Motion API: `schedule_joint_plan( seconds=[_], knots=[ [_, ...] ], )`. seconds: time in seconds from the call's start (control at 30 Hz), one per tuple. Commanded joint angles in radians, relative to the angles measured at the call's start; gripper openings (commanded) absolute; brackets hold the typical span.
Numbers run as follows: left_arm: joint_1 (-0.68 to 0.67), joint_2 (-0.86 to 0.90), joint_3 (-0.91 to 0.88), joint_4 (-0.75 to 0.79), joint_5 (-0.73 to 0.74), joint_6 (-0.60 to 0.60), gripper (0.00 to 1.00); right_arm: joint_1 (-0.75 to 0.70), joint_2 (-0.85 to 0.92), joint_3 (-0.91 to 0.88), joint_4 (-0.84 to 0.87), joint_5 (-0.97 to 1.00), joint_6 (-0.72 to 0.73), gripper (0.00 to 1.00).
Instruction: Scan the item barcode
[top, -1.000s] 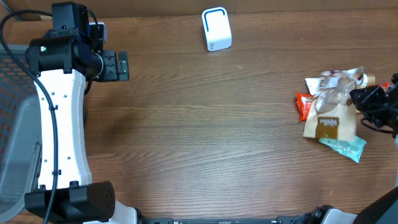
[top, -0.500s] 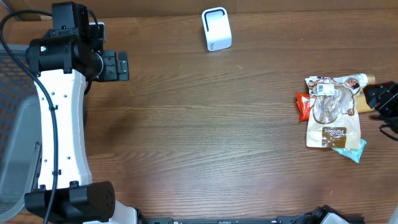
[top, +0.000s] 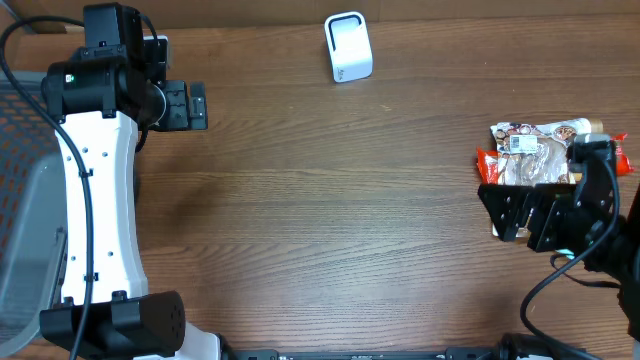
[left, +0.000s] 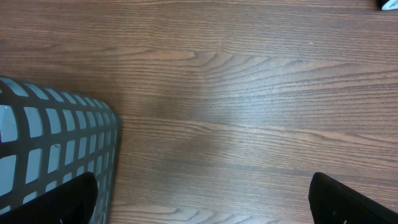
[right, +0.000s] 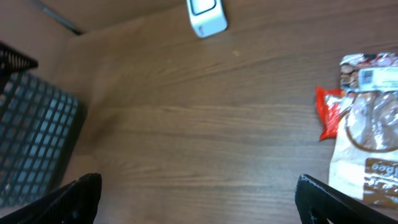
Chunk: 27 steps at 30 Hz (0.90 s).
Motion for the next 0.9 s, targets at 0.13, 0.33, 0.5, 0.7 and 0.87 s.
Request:
schedule_joint_plan(
  seconds=[0.13, 0.33, 0.5, 0.7, 0.87],
  knots=[
    [0.002, 0.005, 0.019, 0.004, -0.006, 0.019, 0.99, 0.011, 0.004, 0.013, -0.157, 0.035, -0.015, 1.00],
    [0.002, 0.005, 0.019, 0.004, -0.006, 0.019, 0.99, 0.011, 0.004, 0.013, -0.192, 0.042, -0.016, 1.00],
    [0.002, 0.005, 0.019, 0.004, -0.006, 0.019, 1.00, 0.015, 0.001, -0.005, -0.101, 0.145, -0.015, 1.00],
    [0.002, 0.005, 0.019, 0.004, -0.006, 0.019, 1.00, 0.102, -0.101, -0.208, 0.369, 0.364, -0.015, 1.00],
    [0.002, 0.005, 0.019, 0.004, -0.006, 0.019, 0.99, 0.181, -0.277, -0.561, 0.905, 0.517, -0.016, 1.00]
  ],
)
